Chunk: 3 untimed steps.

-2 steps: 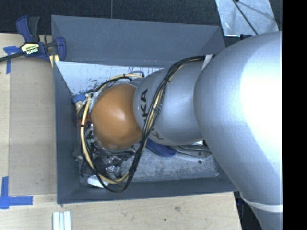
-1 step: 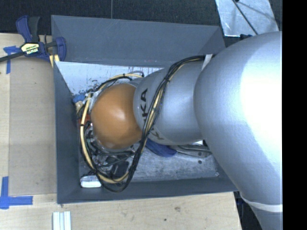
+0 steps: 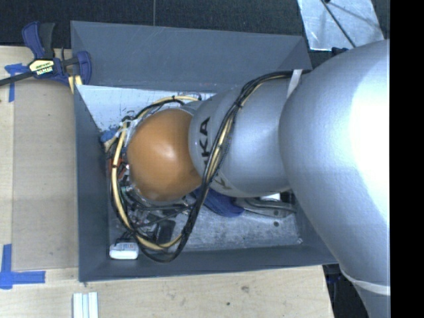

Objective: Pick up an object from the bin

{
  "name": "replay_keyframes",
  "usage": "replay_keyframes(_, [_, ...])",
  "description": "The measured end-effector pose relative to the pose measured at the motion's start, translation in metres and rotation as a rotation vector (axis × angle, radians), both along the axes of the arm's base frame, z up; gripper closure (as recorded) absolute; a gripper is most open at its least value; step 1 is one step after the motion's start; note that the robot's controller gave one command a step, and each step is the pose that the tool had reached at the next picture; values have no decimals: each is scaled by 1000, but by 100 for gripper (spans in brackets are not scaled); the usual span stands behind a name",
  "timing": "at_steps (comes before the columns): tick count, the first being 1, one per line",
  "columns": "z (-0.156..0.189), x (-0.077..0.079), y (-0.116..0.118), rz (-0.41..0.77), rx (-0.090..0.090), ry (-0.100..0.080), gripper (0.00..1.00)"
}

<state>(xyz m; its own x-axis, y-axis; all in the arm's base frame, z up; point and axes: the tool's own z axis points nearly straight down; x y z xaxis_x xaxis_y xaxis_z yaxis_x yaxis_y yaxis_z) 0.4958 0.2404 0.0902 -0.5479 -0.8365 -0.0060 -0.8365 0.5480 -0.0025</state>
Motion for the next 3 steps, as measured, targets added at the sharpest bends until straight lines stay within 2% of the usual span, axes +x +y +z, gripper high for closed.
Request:
replay_keyframes(1, [4,1,1,-3,0,0,100])
replay_keyframes(2, [48,2,1,-6,0,-1,100])
replay_keyframes(3, [65,3,3,-10,0,0,100])
